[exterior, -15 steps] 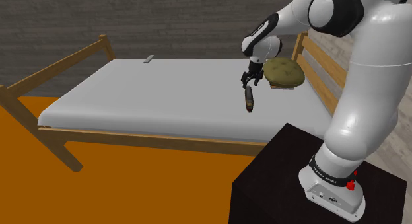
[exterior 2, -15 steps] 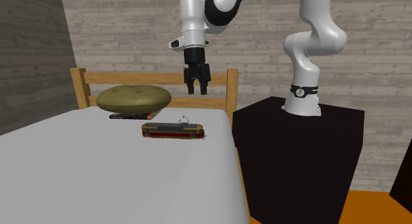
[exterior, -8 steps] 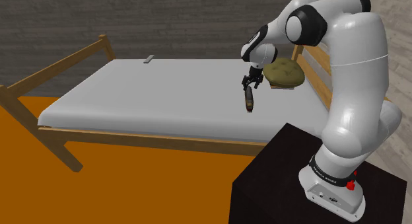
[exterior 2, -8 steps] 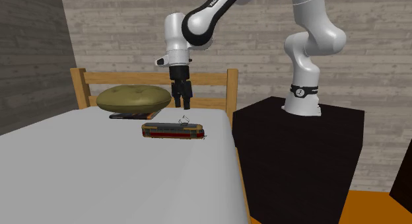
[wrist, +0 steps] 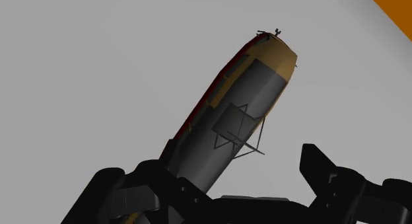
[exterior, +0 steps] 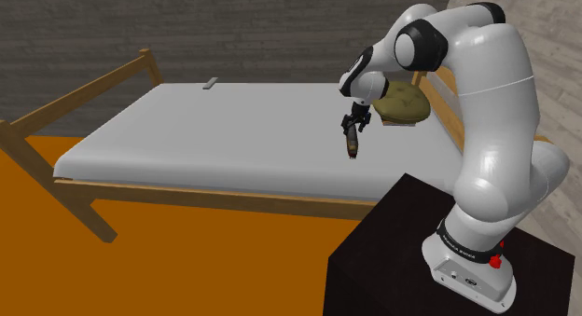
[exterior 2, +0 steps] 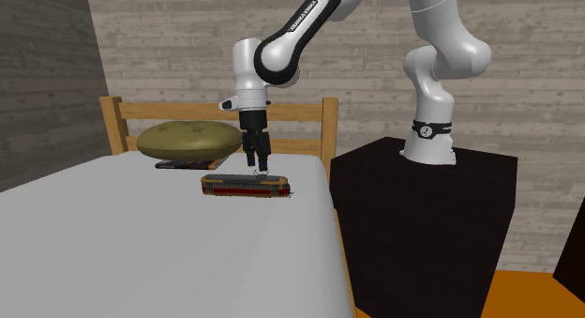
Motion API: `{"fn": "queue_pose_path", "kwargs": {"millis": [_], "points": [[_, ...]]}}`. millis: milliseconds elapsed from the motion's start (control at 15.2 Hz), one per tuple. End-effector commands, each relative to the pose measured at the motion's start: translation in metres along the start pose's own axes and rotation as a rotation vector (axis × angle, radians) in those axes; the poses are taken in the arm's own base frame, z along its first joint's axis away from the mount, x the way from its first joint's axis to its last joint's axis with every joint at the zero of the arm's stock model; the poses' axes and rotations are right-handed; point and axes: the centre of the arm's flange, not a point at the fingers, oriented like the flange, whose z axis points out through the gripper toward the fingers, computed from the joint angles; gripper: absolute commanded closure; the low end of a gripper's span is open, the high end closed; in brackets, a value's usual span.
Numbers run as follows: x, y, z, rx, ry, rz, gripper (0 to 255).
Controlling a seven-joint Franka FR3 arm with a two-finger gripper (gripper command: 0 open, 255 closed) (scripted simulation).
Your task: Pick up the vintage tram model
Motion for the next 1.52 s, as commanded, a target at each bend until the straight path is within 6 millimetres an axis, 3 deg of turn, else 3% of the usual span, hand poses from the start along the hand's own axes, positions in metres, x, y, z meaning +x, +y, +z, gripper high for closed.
{"fn": "queue_pose_path", "kwargs": {"millis": [0,66,660,1452], "points": [[0.0,0.0,0.004,0.0,0.0,0.0,0],[0.0,0.001,0.003,0.0,0.0,0.0,255],[0.0,0.0,0.004,0.0,0.0,0.0,255],[0.001,-0.01,-0.059,0.0,0.0,0.0,255]]}}
